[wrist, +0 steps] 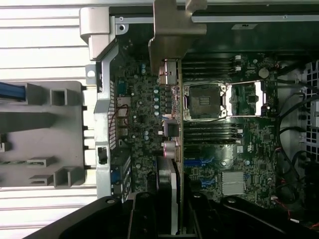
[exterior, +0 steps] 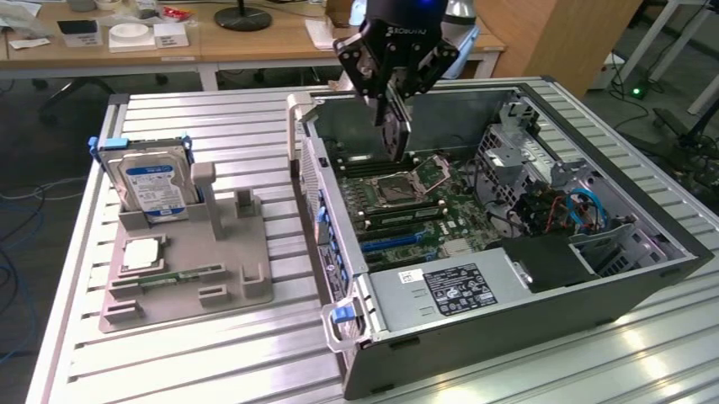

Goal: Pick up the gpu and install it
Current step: 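Pick up the gpu and move the gpu toward the slot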

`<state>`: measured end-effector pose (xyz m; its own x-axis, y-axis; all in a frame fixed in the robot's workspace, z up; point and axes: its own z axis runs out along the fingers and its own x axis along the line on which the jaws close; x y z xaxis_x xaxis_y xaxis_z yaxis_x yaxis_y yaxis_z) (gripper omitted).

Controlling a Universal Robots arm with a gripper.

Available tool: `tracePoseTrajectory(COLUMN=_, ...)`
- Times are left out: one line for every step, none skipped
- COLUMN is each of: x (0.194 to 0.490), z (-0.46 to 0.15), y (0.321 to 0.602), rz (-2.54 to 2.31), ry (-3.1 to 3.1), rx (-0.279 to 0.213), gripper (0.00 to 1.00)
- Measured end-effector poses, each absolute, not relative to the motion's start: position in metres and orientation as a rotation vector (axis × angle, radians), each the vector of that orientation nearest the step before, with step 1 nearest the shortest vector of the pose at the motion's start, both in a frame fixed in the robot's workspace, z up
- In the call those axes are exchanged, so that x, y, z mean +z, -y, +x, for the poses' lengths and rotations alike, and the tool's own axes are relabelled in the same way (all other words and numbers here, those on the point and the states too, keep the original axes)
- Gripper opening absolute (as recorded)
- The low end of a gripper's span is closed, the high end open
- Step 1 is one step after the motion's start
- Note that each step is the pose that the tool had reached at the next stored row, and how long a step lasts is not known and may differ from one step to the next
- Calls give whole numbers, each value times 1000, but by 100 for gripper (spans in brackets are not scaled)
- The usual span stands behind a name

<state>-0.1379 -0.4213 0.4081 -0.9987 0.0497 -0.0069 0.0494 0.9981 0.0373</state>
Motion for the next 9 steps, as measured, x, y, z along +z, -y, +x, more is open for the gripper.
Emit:
tracePoseTrajectory(x=408, z=-137, y=422, rz=78, ry=-3132, rx=58, gripper=28)
tracePoseTrajectory(x=408, z=-136, y=422, rz=78, ry=-3132, rx=58, gripper=28)
tracePoseTrajectory(x=408, z=-135, y=423, rz=78, ry=-3132, rx=58, gripper=28)
tracePoseTrajectory(x=408, z=-135, y=423, rz=78, ry=-3132, rx=58, gripper=28)
tracePoseTrajectory(x=408, z=-134, y=424, rz=78, ry=-3132, rx=58, gripper=28)
tracePoseTrajectory(x=408, z=-133, y=424, rz=78, ry=-3132, rx=58, gripper=28)
tracePoseTrajectory(x=408, z=-131, y=424, rz=78, ry=-3132, rx=58, gripper=28)
tracePoseTrajectory(x=408, z=-129, y=425, rz=78, ry=-3132, rx=58, gripper=28)
tracePoseTrajectory(x=408, z=-126, y=425, rz=78, ry=-3132, rx=58, gripper=28)
